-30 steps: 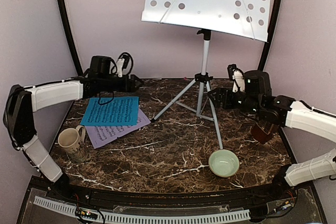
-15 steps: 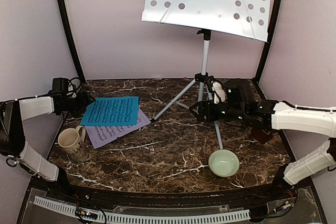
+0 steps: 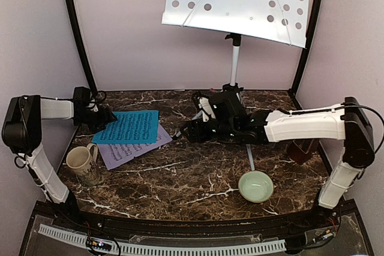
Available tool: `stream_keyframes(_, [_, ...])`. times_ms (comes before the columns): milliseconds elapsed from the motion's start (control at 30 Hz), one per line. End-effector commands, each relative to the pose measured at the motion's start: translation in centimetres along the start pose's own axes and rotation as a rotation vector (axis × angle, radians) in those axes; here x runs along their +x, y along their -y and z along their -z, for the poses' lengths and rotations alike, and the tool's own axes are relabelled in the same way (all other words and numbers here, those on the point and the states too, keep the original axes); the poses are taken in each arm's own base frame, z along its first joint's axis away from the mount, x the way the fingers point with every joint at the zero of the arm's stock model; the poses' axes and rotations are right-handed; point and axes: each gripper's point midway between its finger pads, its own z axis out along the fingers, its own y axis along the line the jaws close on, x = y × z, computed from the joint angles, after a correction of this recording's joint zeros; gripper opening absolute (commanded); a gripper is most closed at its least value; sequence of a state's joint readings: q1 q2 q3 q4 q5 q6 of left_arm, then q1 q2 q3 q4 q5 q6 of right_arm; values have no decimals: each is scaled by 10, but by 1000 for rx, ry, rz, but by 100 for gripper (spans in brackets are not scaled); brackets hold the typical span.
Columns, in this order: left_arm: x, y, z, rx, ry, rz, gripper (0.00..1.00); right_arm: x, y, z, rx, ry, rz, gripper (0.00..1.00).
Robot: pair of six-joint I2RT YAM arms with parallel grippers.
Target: Set up the instrument practice props
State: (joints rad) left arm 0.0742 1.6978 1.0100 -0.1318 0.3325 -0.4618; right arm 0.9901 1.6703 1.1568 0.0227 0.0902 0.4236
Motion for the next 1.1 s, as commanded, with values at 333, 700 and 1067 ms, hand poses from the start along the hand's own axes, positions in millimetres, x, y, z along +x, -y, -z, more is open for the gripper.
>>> stream_keyframes(333, [-39,41,-53,-27,-60,-249,76,-26,-37,-74,-60,26,-116,71])
stream_keyframes(700, [42,59,-85,-96,-277,-465,75,-1,-24,-71,-37,-12,-145,69])
stream_keyframes(1067, [160,56,-65,-62,-430,-562,61,22,-8,-62,-18,-46,-176,63])
